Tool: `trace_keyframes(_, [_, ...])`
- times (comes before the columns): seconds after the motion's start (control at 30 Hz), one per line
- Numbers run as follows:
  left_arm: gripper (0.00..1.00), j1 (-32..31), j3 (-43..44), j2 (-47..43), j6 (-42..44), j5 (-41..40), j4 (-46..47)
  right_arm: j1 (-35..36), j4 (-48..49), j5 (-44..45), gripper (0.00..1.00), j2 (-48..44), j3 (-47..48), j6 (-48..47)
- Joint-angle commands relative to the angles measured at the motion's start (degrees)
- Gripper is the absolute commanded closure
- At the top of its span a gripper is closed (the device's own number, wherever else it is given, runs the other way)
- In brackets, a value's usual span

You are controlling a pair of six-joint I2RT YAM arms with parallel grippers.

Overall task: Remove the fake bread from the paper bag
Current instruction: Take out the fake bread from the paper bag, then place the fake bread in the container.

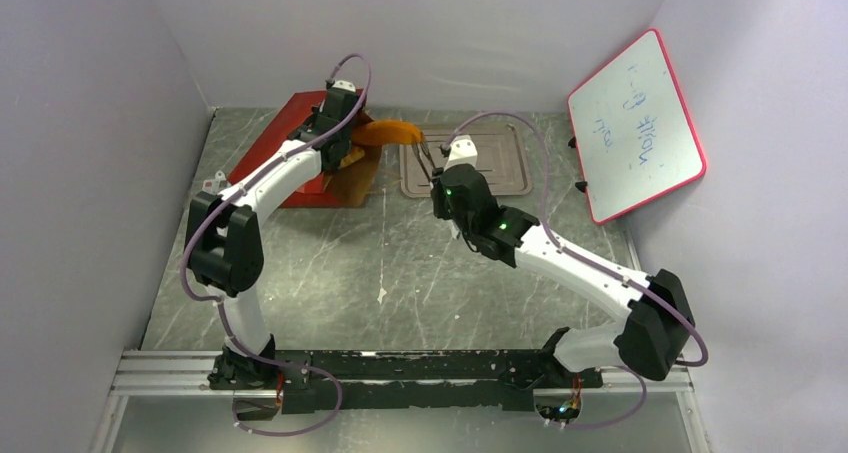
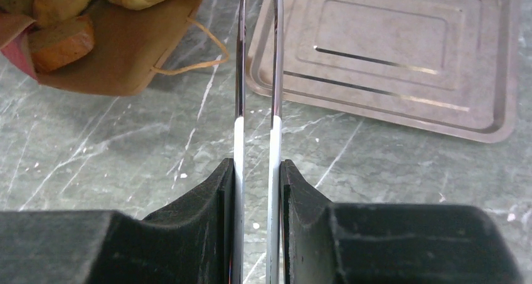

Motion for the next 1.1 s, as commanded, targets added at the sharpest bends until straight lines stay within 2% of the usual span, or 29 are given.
trace_keyframes(0.0, [0.93,1.52,2.29,2.08,-1.68,-2.33,-3.25,-0.31,0.19,5.87,1.00,-3.50,1.39,2.66])
trace_keyframes(0.4, [0.93,2.56,1.23,2.64,-1.51,-0.84,-2.01,-0.31,-2.36,14.43,1.00,-6.58,3.27,3.42])
trace_keyframes(0.77, [0.93,2.52,-0.43,0.67,-0.99,0.30,-0.58,-0.33,-3.12,23.98,1.00,-3.99,4.10,1.86])
trace_keyframes(1.07, [0.93,2.47,-2.30,-1.57,-0.39,1.80,1.16,-5.09,-0.52,29.62,1.00,-2.95,0.20,3.62])
